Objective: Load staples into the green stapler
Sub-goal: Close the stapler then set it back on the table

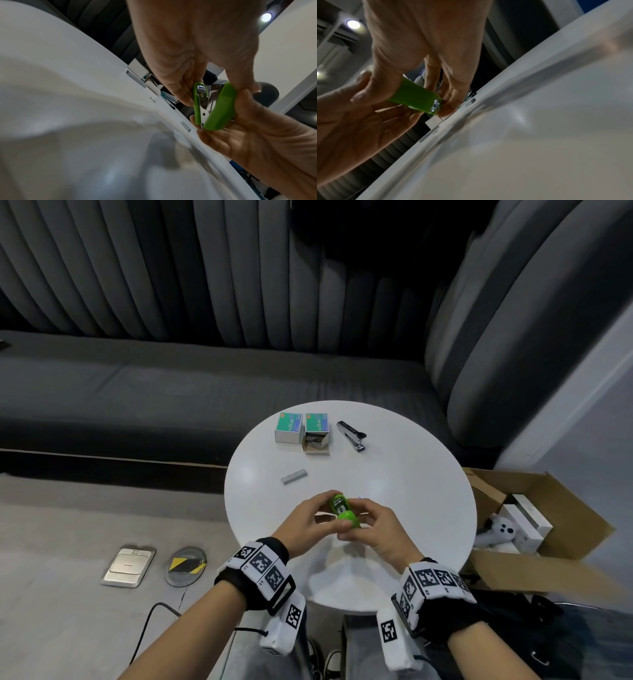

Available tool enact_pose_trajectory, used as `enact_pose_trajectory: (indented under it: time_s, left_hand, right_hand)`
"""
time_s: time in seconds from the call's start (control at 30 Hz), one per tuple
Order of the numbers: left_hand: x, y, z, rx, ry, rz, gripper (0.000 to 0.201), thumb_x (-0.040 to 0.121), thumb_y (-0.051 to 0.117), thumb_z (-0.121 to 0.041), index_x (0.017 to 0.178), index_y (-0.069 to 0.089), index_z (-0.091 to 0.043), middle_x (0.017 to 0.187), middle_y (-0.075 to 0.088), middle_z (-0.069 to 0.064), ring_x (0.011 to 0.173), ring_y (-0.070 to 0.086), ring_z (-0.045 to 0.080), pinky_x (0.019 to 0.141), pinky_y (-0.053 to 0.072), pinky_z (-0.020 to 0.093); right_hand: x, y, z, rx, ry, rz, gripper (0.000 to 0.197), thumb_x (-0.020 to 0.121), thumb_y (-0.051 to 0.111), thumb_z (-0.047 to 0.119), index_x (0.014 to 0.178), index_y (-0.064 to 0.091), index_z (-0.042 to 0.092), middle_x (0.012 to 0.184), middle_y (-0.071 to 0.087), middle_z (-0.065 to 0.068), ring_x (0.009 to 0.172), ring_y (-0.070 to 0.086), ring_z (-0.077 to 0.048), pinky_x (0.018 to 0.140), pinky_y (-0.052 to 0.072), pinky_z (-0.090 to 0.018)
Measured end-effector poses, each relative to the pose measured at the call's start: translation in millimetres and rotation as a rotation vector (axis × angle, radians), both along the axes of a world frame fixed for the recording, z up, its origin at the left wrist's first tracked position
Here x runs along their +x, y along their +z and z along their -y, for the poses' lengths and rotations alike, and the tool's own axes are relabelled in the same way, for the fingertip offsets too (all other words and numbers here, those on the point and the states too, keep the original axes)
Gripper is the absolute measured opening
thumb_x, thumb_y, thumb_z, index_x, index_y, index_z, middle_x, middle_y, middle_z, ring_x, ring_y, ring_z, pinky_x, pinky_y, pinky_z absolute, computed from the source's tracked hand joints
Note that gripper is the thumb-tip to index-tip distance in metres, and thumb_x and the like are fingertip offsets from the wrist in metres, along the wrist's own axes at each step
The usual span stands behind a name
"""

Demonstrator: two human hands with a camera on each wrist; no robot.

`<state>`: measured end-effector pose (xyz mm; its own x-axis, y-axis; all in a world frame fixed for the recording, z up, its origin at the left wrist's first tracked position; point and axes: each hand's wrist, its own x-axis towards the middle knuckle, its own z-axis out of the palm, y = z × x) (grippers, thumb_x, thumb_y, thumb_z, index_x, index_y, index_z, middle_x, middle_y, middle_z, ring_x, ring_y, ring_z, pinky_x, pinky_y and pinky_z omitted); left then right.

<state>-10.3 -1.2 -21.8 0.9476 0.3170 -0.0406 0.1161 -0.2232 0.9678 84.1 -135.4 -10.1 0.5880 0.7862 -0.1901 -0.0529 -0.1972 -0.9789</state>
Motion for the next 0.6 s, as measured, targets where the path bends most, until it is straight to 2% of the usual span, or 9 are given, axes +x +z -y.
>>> enact_pose_trajectory:
  time_s: [0.07,0.17,0.23,0.33,0.4,0.47,0.53,0.6]
  left_hand:
    - [0.3,-1.5,-0.4,0.03,-0.008,0.003,0.047,0.082,0.065,-0.016,0.126,0.047,-0.011,0.116,0.056,0.005,0.107,0.058,0.017,0.089,0.047,0.009]
    - [1.0,-2.1,0.6,0.052,-0.023,0.016,0.04,0.085,0.061,-0.012,0.124,0.05,-0.008,0.111,0.054,0.003,0.106,0.056,0.016,0.09,0.045,0.008]
    - [1.1,-1.9,1.4,0.047,-0.023,0.022,0.04,0.085,0.06,-0.009,0.124,0.05,-0.007,0.109,0.054,0.002,0.106,0.056,0.016,0.092,0.045,0.009]
    - [1.0,-1.4,1.5,0.016,-0.02,0.018,0.044,0.085,0.06,-0.007,0.127,0.047,-0.008,0.112,0.053,0.002,0.108,0.055,0.015,0.093,0.045,0.009]
    - [0.3,-1.8,1.1,-0.022,-0.025,0.012,0.049,0.084,0.06,-0.006,0.129,0.043,-0.013,0.118,0.054,0.004,0.114,0.054,0.018,0.1,0.044,0.019]
    - [-1.3,-3.0,0.2,-0.06,-0.031,0.009,0.052,0.082,0.062,-0.004,0.128,0.041,-0.02,0.125,0.053,0.008,0.119,0.052,0.02,0.106,0.04,0.03]
    - [-2.9,-4.8,-0.1,-0.07,-0.039,0.012,0.054,0.08,0.065,-0.004,0.123,0.041,-0.027,0.129,0.053,0.01,0.121,0.052,0.02,0.108,0.039,0.03]
    - [-3.5,-6.6,-0.1,-0.043,-0.045,0.021,0.057,0.077,0.068,-0.006,0.121,0.041,-0.031,0.128,0.053,0.007,0.122,0.051,0.018,0.107,0.038,0.021]
  right_hand:
    - [1.6,-1.6,0.6,-0.022,-0.017,0.049,0.045,0.06,0.081,-0.002,0.088,0.059,0.025,0.09,0.065,0.001,0.088,0.06,-0.015,0.075,0.051,-0.021]
    - [2.5,-4.9,0.3,-0.062,-0.05,0.126,0.041,0.057,0.085,0.004,0.082,0.055,0.02,0.086,0.062,0.001,0.084,0.057,-0.015,0.068,0.046,-0.019]
    - [2.6,-5.9,-0.1,-0.071,-0.059,0.162,0.042,0.055,0.086,0.007,0.082,0.055,0.018,0.086,0.061,0.002,0.085,0.057,-0.017,0.071,0.047,-0.023]
    - [1.9,-5.9,-1.8,-0.091,-0.063,0.212,0.047,0.056,0.086,0.011,0.092,0.056,0.016,0.097,0.063,-0.004,0.093,0.059,-0.019,0.08,0.049,-0.028]
    - [0.5,-4.9,-2.8,-0.098,-0.073,0.276,0.049,0.058,0.084,0.012,0.097,0.055,0.018,0.104,0.061,-0.004,0.096,0.057,-0.014,0.081,0.047,-0.021]
    - [-0.7,-4.3,-2.8,-0.097,-0.068,0.395,0.05,0.061,0.083,0.013,0.101,0.055,0.02,0.105,0.057,-0.001,0.093,0.054,-0.005,0.079,0.042,-0.009]
    - [-1.4,-5.9,-0.7,-0.095,-0.043,0.549,0.05,0.064,0.081,0.016,0.108,0.056,0.015,0.103,0.051,0.002,0.089,0.051,0.0,0.077,0.037,0.0]
    - [-1.9,-9.6,2.2,-0.084,-0.018,0.652,0.052,0.068,0.079,0.018,0.114,0.055,0.011,0.104,0.047,0.004,0.092,0.05,-0.002,0.081,0.036,0.002]
